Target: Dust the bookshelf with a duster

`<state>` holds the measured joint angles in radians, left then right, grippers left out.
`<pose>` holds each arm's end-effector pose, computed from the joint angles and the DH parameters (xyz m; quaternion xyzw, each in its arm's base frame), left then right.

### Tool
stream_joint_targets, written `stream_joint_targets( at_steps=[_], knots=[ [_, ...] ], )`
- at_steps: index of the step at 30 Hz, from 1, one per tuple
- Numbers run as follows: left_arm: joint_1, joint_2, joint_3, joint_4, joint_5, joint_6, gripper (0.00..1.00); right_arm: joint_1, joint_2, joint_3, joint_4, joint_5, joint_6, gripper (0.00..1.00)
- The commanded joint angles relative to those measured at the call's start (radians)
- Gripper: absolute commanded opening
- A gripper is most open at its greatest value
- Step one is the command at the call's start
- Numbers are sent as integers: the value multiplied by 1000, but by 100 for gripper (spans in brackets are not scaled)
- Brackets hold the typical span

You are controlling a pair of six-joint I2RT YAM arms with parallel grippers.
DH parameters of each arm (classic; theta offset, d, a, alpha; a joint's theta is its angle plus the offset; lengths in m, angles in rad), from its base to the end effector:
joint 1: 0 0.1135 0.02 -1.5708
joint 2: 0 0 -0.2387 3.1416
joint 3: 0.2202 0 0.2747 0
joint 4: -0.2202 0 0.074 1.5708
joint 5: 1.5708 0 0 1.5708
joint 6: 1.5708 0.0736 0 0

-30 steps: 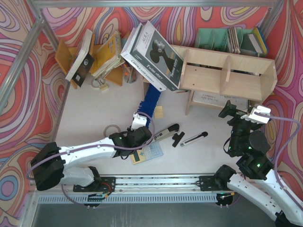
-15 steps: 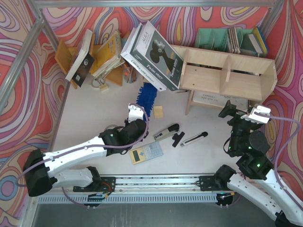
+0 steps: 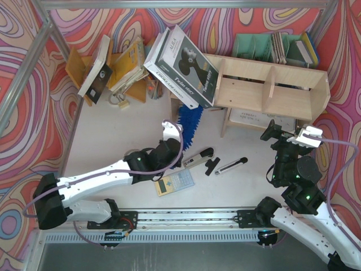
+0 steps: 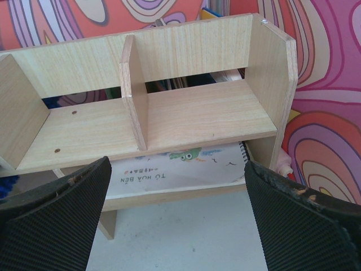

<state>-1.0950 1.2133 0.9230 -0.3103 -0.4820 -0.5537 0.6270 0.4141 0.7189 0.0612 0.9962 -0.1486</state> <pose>0.1794 -0.2736 0.2392 0.1224 0.8575 -0.1891 0.4625 0.1542 0.0354 0.3880 0.1762 0.6097 -0.0915 0.7674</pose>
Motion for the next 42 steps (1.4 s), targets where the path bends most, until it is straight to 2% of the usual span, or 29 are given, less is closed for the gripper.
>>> stream_joint_targets(
  at_steps=[1, 5, 11, 22, 32, 37, 42],
  knots=[
    [-47, 54, 59, 160, 67, 6, 0, -6, -14, 4, 0, 2, 6, 89],
    [-88, 139, 115, 176, 91, 9, 0, -6, -20, 2, -1, 5, 5, 89],
    [-98, 270, 113, 232, 155, -23, 0, -6, -27, 2, -3, 5, 5, 89],
    [-96, 454, 180, 133, 155, -71, 0, -6, -18, 6, -15, -4, 21, 89],
    [-96, 326, 190, 139, 143, -40, 0, -6, -15, 6, -15, -1, 19, 89],
    [-96, 241, 183, 139, 92, -36, 0, -6, -15, 5, -14, -2, 21, 89],
    [-97, 246, 172, 141, 92, -28, 0, -6, -12, 5, -14, -4, 20, 90]
  ],
)
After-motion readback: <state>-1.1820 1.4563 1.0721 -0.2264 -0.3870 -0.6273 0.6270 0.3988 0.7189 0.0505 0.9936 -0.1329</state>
